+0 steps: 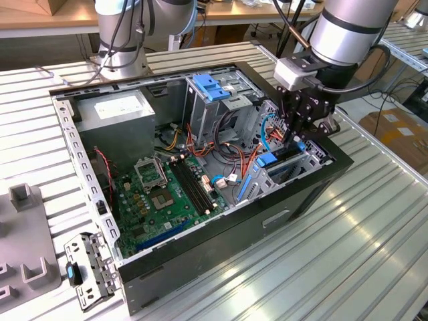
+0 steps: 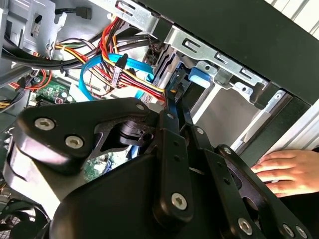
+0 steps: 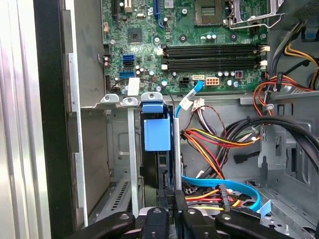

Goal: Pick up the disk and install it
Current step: 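Insert the first disk wire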

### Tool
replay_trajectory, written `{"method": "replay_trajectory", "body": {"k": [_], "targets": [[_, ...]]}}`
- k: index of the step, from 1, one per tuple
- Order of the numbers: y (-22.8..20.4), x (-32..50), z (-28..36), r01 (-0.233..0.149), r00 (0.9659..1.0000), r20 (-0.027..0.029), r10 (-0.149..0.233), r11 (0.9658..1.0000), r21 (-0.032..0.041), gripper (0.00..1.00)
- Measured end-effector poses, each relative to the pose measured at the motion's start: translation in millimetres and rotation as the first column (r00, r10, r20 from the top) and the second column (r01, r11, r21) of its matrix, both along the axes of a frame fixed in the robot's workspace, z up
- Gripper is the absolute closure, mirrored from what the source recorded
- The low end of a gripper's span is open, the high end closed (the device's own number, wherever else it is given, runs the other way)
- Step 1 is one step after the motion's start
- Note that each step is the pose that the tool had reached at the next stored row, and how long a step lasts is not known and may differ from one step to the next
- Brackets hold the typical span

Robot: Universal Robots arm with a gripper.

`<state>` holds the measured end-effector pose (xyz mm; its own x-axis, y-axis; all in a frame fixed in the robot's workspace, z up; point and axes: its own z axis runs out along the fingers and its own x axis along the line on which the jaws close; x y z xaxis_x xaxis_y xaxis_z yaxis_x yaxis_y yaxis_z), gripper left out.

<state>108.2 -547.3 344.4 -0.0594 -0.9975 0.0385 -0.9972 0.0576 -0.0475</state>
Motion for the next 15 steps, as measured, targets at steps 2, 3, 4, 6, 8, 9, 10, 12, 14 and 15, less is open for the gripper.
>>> {"method": "replay_trajectory", "body": {"k": [2, 3, 4, 6, 8, 9, 10, 12, 14, 15], "targets": [[0.0, 0.0, -3.3, 0.005, 1.0, 0.0, -0.005, 1.0, -0.0001, 0.83], [0.0, 0.0, -5.0, 0.006, 1.0, -0.0001, -0.006, 1.0, 0.0001, 0.83], [0.0, 0.0, -5.4, 0.007, 1.0, -0.0001, -0.007, 1.0, -0.0003, 0.83], [-0.1, 0.0, -5.8, 0.008, 1.0, -0.0001, -0.008, 1.0, 0.0, 0.83], [-0.1, 0.1, -5.9, 0.008, 1.0, -0.0001, -0.008, 1.0, 0.0001, 0.83], [-0.1, 0.1, -5.9, 0.008, 1.0, 0.0, -0.008, 1.0, 0.0001, 0.83], [-0.1, 0.0, -5.9, 0.008, 1.0, -0.0001, -0.008, 1.0, 0.0002, 0.83], [-0.2, 0.0, -5.8, 0.008, 1.0, 0.0, -0.008, 1.0, 0.0005, 0.76], [-0.2, 0.0, -3.0, 0.008, 1.0, 0.0, -0.008, 1.0, 0.0003, 0.76], [-0.2, 0.0, 0.4, 0.008, 1.0, -0.0001, -0.008, 1.0, 0.0002, 0.76]]}}
